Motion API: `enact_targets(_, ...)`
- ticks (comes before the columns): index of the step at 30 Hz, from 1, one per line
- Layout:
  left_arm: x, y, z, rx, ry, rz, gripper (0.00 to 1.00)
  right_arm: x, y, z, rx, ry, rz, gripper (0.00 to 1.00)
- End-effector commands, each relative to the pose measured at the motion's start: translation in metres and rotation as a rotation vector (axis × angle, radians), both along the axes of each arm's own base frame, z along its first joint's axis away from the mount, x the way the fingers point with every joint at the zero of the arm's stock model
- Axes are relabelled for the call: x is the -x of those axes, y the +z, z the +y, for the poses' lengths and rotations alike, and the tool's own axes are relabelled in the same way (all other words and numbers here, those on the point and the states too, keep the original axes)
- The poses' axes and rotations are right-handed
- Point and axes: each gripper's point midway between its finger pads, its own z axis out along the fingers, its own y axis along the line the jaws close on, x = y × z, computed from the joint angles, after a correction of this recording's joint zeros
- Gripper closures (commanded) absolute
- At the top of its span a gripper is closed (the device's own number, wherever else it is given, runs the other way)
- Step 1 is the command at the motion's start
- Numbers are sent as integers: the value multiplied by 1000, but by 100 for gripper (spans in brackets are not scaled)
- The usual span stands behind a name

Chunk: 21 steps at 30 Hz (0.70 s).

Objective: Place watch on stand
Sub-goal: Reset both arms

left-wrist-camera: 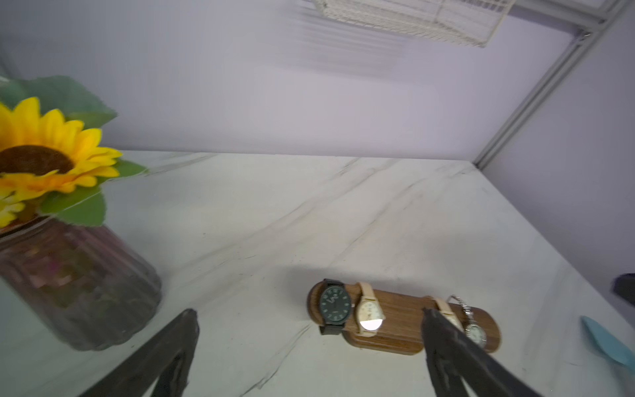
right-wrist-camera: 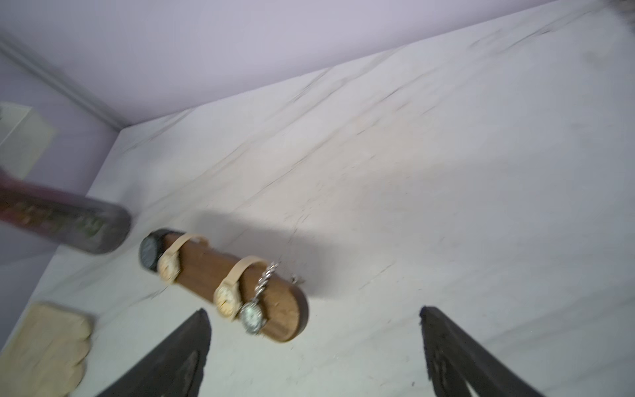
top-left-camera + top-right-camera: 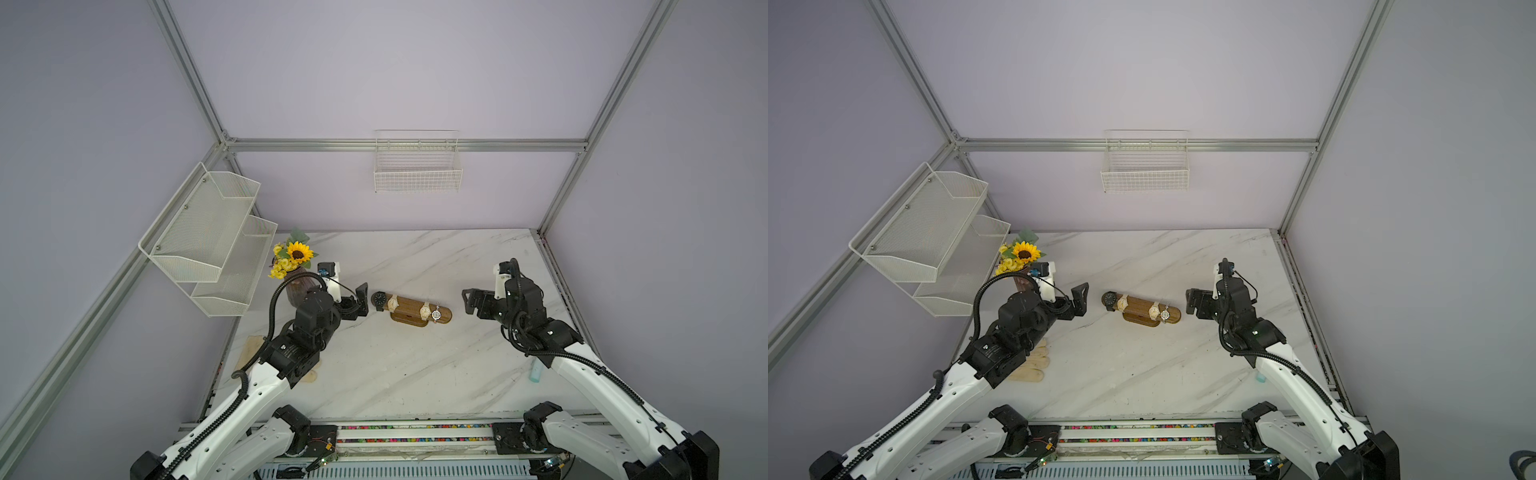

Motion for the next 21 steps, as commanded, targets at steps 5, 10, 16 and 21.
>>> enact_targets(5, -11, -40, 63, -399, 298, -251, 0, -20, -8, -52, 239, -171, -298, 3)
enact_targets(10, -35, -93, 119, -402, 484, -92, 0, -45, -53, -70, 380, -226, -215, 3)
enact_targets(16, -63, -108, 145, -304, 441, -79, 0, -65, -87, -95, 299, -279, -225, 3)
enact_targets(21, -88, -134, 178, -127, 420, 6, 0, -98, -88, -106, 250, -266, -300, 3)
